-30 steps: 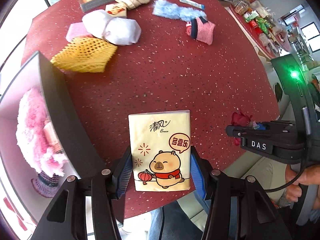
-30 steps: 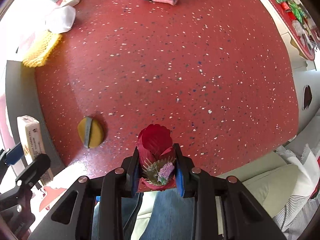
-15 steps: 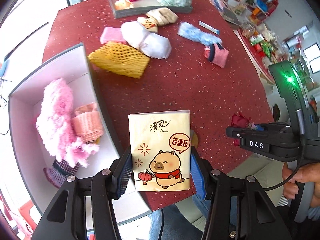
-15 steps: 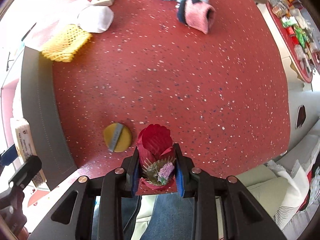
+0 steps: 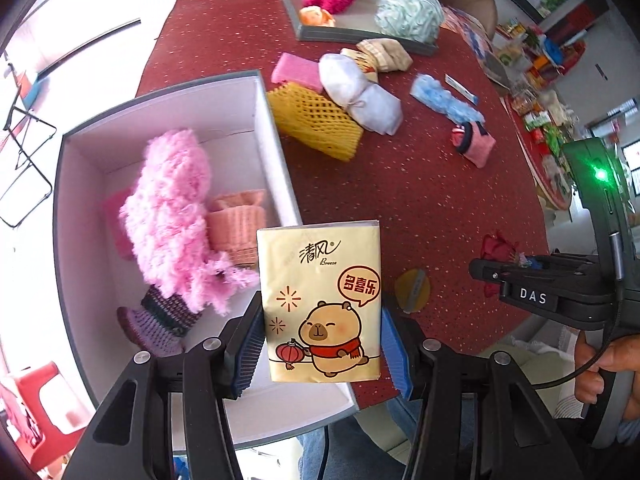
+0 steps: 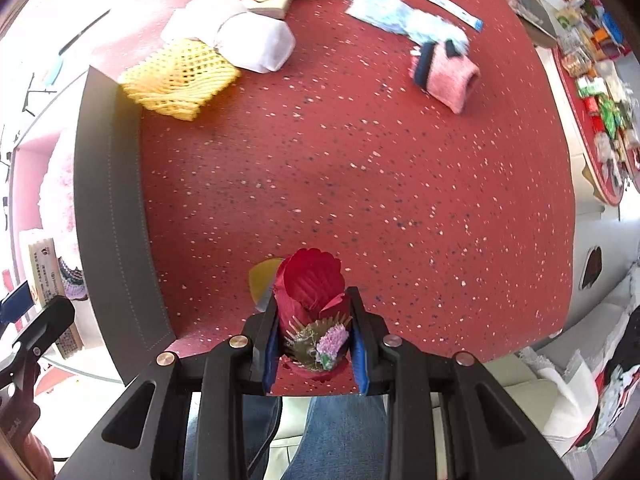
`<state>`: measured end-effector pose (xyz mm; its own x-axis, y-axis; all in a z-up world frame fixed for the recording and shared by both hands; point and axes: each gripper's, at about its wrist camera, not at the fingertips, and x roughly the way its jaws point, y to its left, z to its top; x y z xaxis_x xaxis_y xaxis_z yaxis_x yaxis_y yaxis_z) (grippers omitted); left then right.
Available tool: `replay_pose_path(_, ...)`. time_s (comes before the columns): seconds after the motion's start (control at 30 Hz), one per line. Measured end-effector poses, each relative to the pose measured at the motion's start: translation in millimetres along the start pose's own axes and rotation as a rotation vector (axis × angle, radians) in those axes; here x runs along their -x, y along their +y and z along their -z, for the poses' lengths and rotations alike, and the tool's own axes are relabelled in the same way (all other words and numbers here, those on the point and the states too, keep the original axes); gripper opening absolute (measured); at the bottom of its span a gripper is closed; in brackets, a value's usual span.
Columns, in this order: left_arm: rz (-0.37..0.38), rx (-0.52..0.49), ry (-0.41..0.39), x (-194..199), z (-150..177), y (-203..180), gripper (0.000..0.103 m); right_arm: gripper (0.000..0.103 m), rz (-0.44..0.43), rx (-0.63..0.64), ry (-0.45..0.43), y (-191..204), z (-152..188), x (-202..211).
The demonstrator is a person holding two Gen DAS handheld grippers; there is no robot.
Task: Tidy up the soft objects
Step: 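Lift and carry the tissue packet and red rose over the white box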
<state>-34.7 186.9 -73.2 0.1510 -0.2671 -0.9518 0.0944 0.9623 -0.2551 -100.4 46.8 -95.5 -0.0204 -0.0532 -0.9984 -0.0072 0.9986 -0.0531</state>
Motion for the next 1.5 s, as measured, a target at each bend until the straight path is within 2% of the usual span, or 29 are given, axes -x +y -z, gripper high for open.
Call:
replay_pose_path(0.67, -0.024, 0.15, -0.045, 13, 15, 58, 0.054, 0.032, 0.02, 0.148, -0.031, 58, -20, 20)
replay_pose_path(0.9, -0.055, 0.199, -0.068, 20, 22, 76, 0.054, 0.032, 0.012, 0.211, -0.051, 84, -23, 28)
replay_pose_path(1.17, -0.096, 0.245, -0.061, 20, 35, 96, 0.054, 0.032, -0.033, 0.305, -0.082, 119, -20, 40)
replay_pose_path(1.5, -0.139, 0.275, -0.043, 22, 56, 113, 0.054, 0.032, -0.137, 0.507, -0.097, 173, 3, 45)
